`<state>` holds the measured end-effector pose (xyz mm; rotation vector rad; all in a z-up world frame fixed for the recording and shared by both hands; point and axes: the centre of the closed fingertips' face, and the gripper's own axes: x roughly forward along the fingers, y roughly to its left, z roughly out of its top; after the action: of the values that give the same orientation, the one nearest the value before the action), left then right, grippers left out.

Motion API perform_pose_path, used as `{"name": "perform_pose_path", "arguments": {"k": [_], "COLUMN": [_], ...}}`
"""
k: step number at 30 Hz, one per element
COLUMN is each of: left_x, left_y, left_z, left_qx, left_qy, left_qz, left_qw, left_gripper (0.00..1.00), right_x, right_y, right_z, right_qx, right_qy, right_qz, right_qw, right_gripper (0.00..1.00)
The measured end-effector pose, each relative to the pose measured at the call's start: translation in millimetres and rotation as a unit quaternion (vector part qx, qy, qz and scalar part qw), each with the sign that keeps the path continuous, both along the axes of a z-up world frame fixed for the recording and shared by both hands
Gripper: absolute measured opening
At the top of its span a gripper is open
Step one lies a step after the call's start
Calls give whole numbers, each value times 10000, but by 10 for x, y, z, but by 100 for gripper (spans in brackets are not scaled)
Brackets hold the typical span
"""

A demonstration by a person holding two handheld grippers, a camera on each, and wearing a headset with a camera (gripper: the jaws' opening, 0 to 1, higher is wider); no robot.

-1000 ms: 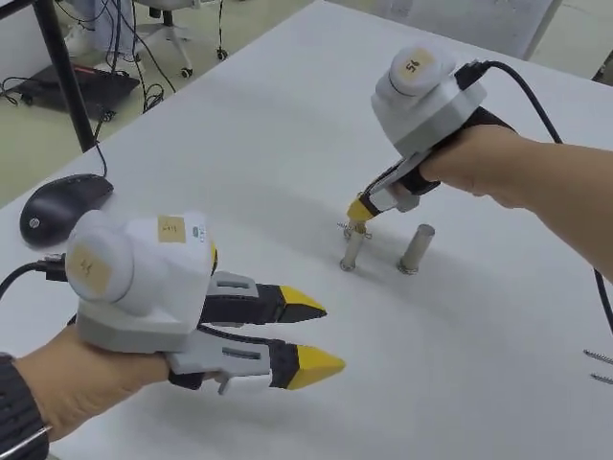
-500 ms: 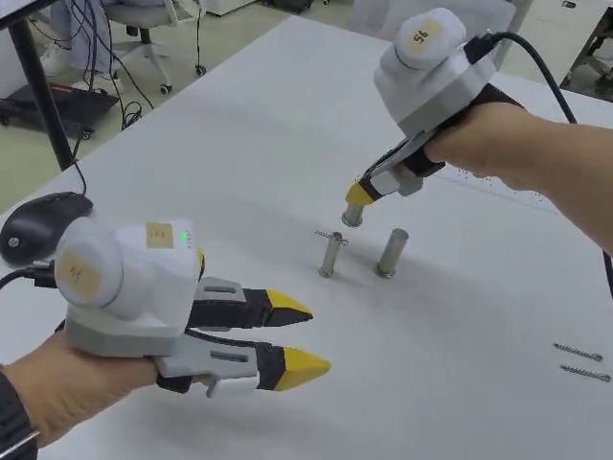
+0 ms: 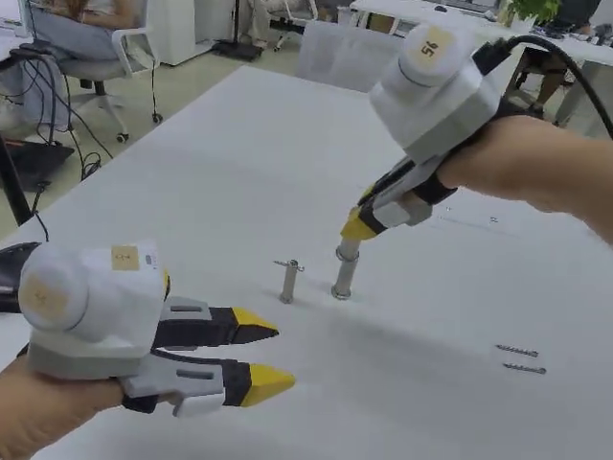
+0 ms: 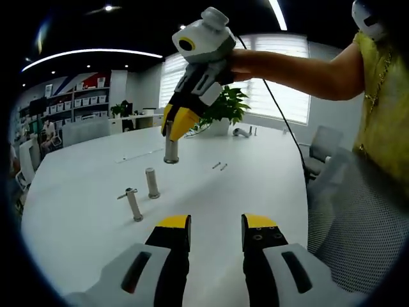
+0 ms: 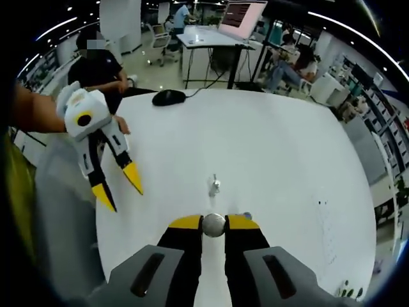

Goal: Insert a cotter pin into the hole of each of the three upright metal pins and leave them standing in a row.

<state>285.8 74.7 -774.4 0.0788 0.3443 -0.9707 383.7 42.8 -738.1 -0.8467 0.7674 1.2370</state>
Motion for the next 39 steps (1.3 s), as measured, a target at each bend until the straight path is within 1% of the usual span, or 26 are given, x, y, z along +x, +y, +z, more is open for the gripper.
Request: {"name": "perform_pose_path", "arguments": {"k": [1,3,4,7,12,16,21,24,32,39], "left_x": [-8,-53,-67,-103,-131,-136,-133,-126,-105,-101], "left_y": [-5,-32,-41,-70,-104,-117,-120,-123,-130,-157], "left_z": [4,10,9,10,23,11,-13,-21,-41,-56], "left_qx": [7,74,94,135,173,199,243,245,258,287], "left_qy": [-1,-18,-14,-3,3,21,51,72,107,129], "left_qz": [-10,-72,-86,-129,-187,-225,-253,-268,-291,-338], "left_qw": [10000,9999,9999,9998,9997,9995,9994,9993,9992,9989], "left_gripper": [30,30,30,30,31,31,31,31,31,31], "right_x": [-28,-144,-227,-392,-493,-599,-682,-694,-704,-752], "right_y": [-21,-95,-129,-168,-171,-174,-157,-150,-145,-132], "right_z": [-28,-164,-252,-469,-692,-840,-933,-937,-945,-953], "right_qx": [-25,-74,-95,-189,-199,-328,-343,-360,-261,-194], "right_qy": [24,98,223,346,584,688,843,841,864,780], "right_qz": [-12,-37,-80,-55,-132,-47,-22,16,19,181], "right_qw": [10000,9999,9997,9992,9980,9971,9958,9958,9959,9966], "right_gripper": [11,11,11,11,11,11,11,11,12,14]}}
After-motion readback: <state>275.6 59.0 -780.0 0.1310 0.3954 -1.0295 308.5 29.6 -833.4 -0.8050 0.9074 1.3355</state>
